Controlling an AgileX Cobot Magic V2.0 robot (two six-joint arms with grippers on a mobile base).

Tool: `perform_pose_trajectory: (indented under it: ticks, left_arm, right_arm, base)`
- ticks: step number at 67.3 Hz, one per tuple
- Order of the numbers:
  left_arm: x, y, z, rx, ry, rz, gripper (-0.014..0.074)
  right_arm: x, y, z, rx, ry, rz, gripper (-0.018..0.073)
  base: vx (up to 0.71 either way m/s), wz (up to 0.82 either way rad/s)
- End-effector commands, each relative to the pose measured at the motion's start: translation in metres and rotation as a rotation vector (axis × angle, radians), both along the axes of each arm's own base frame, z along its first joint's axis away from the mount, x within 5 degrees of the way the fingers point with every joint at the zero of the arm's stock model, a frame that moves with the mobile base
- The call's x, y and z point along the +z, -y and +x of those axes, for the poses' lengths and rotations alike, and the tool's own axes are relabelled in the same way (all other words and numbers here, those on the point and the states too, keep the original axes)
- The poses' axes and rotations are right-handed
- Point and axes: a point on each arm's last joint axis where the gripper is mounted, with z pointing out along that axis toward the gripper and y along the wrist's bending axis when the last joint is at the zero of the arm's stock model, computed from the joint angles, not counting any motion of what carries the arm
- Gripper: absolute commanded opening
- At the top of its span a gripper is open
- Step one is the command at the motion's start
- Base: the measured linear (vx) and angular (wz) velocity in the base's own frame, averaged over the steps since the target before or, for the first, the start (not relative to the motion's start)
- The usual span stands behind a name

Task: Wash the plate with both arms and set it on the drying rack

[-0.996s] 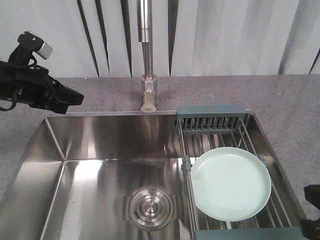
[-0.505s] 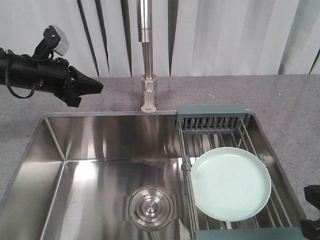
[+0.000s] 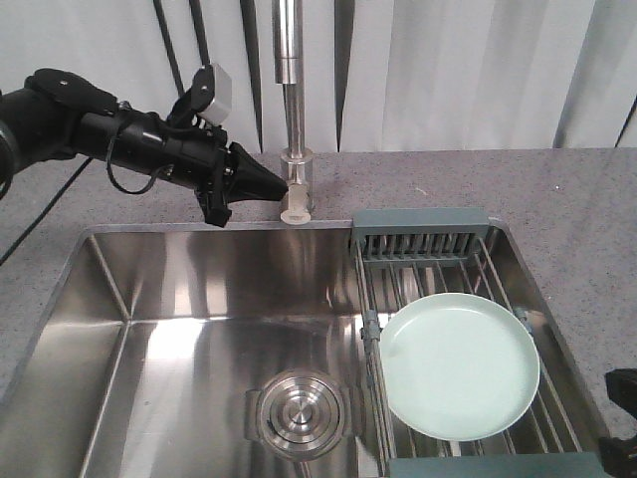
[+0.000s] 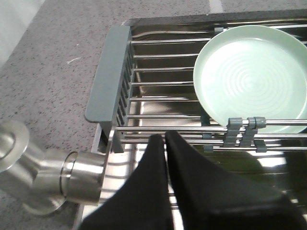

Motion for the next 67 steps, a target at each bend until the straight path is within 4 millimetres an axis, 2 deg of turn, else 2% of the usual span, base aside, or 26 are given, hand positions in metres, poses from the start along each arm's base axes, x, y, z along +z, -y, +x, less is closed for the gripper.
perform_pose_trajectory:
  ticks: [1, 9, 25, 43, 67]
  left_arm:
    - [0.035, 0.013, -0.007, -0.040, 0.069, -0.084, -0.0008]
    - [0.032, 0.023, -0.006, -0.065, 0.074, -0.081, -0.0008]
    - [0.019, 0.030, -0.001, -0.064, 0.070, -0.075, -0.0008]
    - [0.006, 0.030, 0.011, 0.009, 0.076, -0.068, -0.0008]
    - [0.006, 0.026, 0.023, 0.119, 0.156, -0.046, -0.0008]
  right_arm:
    - [0.011, 0.000, 0.004, -0.005, 0.073, 0.012, -0.0008]
    - [0.011, 0.000, 0.004, -0.005, 0.073, 0.012, -0.0008]
    - [0.011, 0.000, 0.004, -0.004, 0.070, 0.012, -0.0008]
    - [0.011, 0.000, 0.004, -0.004, 0.069, 0.012, -0.0008]
    - [0.011, 0.000, 0.004, -0.004, 0.069, 0.012, -0.0008]
  base:
    - [0.00, 0.00]
    - [0.00, 0.00]
    - [0.00, 0.00]
    - [0.00, 0.00]
    - [0.00, 0.00]
